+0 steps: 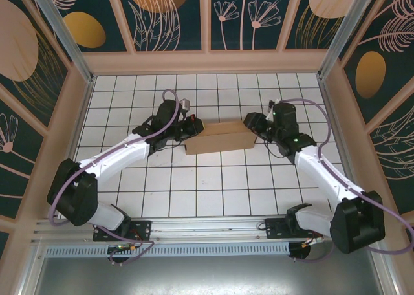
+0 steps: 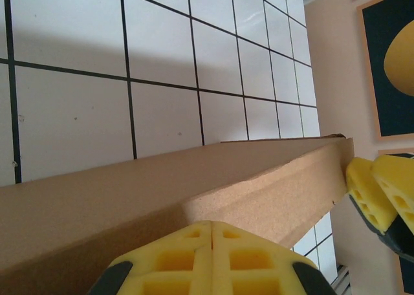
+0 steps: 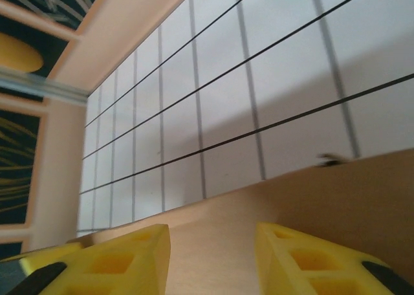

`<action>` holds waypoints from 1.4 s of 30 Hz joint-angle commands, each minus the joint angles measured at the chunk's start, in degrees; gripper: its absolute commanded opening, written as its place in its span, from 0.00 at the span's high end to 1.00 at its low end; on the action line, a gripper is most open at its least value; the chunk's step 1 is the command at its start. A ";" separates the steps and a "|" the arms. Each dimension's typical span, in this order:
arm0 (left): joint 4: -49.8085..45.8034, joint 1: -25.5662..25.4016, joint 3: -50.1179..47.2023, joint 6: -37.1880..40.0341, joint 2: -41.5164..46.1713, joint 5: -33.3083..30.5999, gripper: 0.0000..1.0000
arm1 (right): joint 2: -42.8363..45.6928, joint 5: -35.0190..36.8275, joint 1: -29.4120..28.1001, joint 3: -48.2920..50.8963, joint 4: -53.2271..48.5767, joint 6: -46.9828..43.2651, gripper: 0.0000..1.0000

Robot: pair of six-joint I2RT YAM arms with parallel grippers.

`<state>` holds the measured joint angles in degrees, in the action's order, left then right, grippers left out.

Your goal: Fold the paper box

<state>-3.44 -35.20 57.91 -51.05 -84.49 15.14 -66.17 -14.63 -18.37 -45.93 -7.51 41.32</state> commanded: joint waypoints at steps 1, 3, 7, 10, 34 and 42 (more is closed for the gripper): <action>-1.04 0.11 -1.56 1.47 -0.72 -1.11 1.00 | 2.59 1.39 4.72 -0.58 -6.93 -3.53 0.61; -1.10 0.13 -1.62 1.51 -0.76 -1.40 1.00 | 3.40 1.19 7.46 0.00 -7.58 -4.50 0.62; -1.17 0.16 -1.69 1.83 -0.85 -1.76 1.00 | 3.78 0.04 10.99 1.36 -6.92 -5.76 0.63; -1.52 0.20 -1.44 2.01 -0.94 -1.94 1.00 | 2.18 -2.03 11.69 1.05 -6.06 -6.66 0.65; -2.56 0.57 -0.87 3.67 -0.83 -2.12 1.00 | -4.37 -7.47 11.81 3.04 -0.71 -7.20 0.72; -2.03 0.59 -0.34 3.93 -2.41 -0.78 1.00 | -6.65 -17.69 9.59 4.58 4.65 -6.01 0.70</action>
<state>-3.01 -34.74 57.74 -48.31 -84.64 14.33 -71.50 -24.27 -7.11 -42.85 -6.17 35.00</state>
